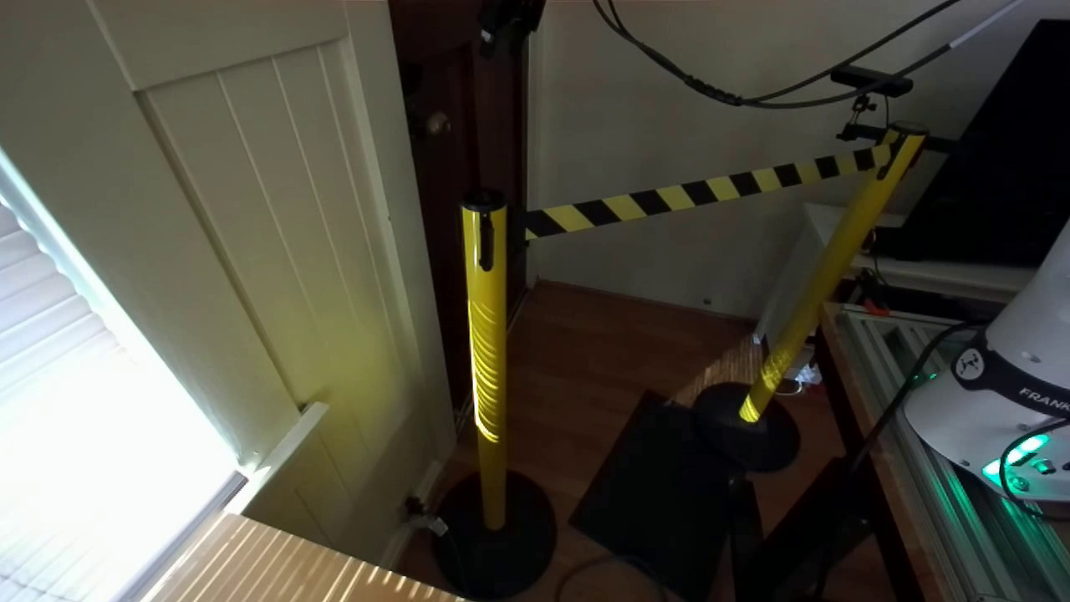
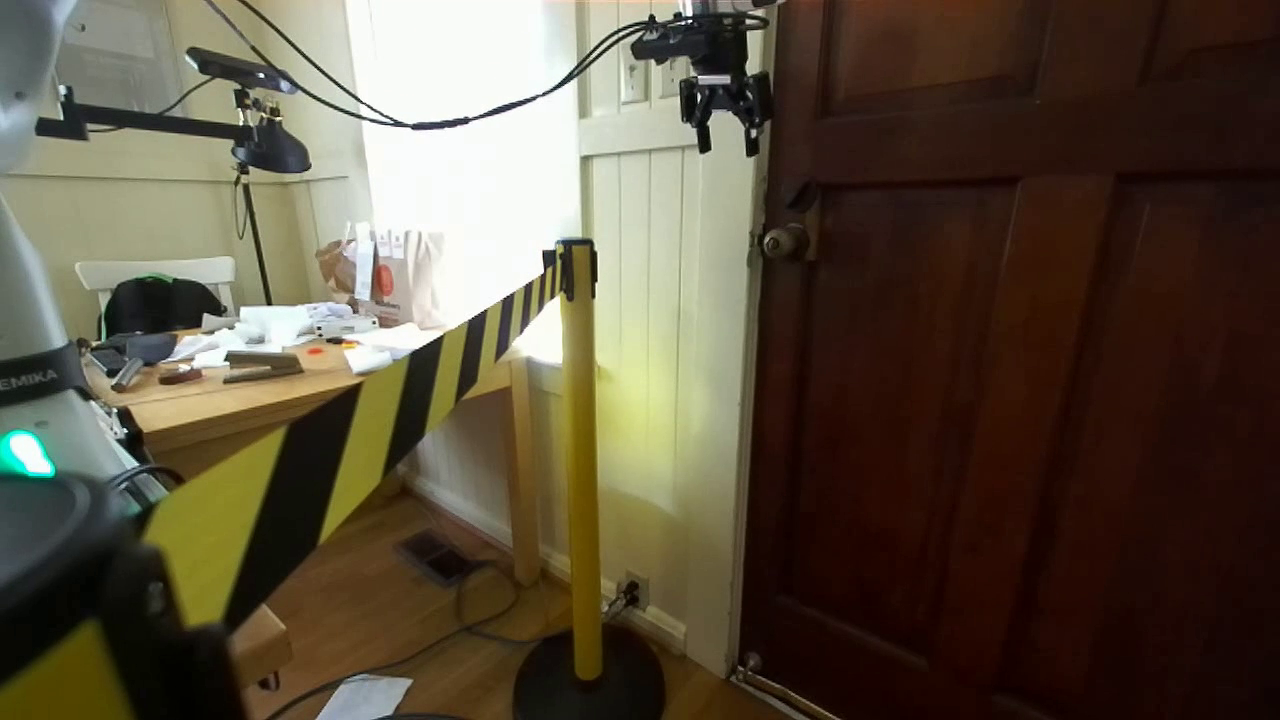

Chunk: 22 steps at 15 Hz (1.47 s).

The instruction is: Turn the door lock to the left

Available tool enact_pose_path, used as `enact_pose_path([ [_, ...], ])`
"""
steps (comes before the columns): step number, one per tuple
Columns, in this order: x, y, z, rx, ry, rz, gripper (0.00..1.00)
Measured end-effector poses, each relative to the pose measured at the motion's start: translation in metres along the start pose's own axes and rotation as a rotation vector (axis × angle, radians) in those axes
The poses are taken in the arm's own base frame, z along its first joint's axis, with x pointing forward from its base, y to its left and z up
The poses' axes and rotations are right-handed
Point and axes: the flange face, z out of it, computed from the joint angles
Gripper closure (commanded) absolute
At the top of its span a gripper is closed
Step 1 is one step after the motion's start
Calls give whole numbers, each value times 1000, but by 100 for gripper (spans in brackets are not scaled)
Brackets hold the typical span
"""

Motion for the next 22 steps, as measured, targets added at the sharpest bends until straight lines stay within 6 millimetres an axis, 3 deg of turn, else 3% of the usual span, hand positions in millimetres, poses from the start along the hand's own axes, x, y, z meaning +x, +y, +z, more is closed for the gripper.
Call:
enact_pose_path([
  [6,2,6,15,5,-7,6,0],
  [14,30,24,37,55,49,52,0],
  [16,35,29,40,71,52,77,4],
  [20,43,40,44,95,78,121,23],
  [22,45,42,47,115,98,138,25],
])
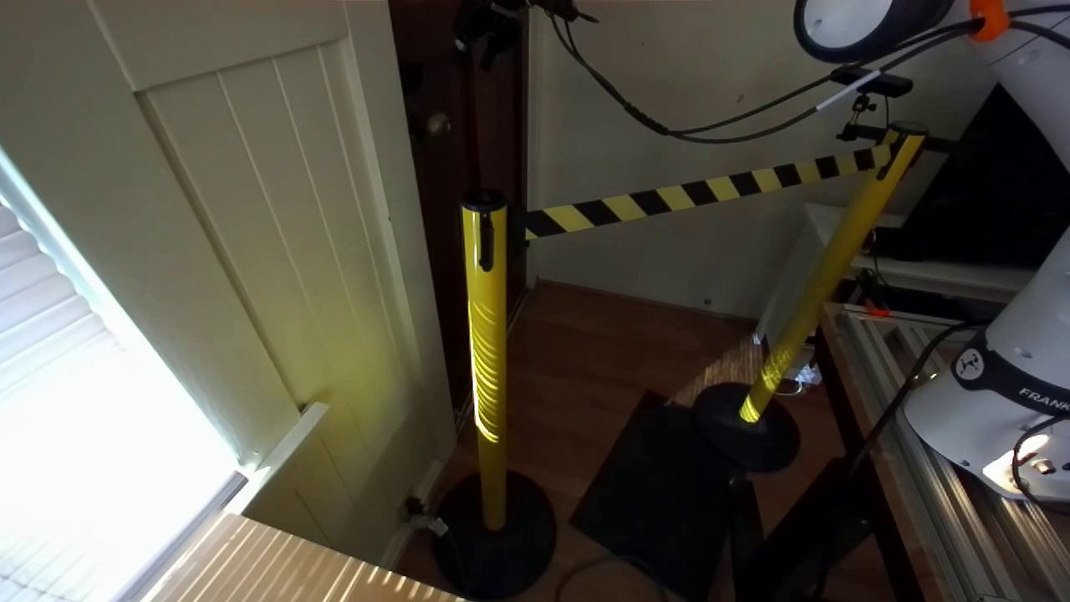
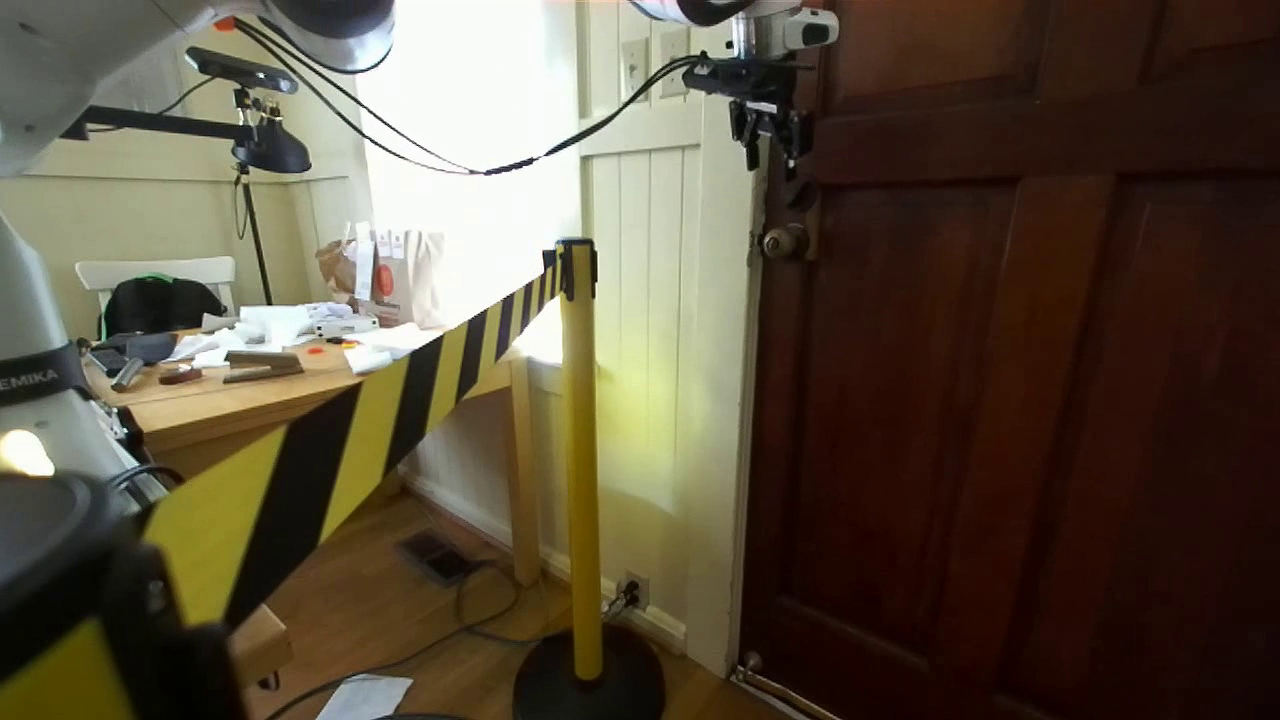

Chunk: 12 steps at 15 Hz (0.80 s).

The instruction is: Turn the door lock to the left

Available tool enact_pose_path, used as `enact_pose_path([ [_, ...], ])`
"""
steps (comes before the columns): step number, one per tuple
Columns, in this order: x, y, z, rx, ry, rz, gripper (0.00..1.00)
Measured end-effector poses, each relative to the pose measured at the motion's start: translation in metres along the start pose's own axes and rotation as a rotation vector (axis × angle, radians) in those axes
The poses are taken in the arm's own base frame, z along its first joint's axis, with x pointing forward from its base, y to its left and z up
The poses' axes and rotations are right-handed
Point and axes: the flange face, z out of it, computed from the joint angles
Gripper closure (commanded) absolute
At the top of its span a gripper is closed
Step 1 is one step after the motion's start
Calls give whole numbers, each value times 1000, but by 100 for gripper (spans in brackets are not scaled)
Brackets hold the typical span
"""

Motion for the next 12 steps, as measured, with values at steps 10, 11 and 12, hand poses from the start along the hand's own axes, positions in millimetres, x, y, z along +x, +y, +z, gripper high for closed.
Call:
enact_pose_path([
  [10,17,-7,14,49,212,4,17],
  [11,17,-7,16,48,217,4,12],
  [12,17,-7,16,49,216,4,7],
])
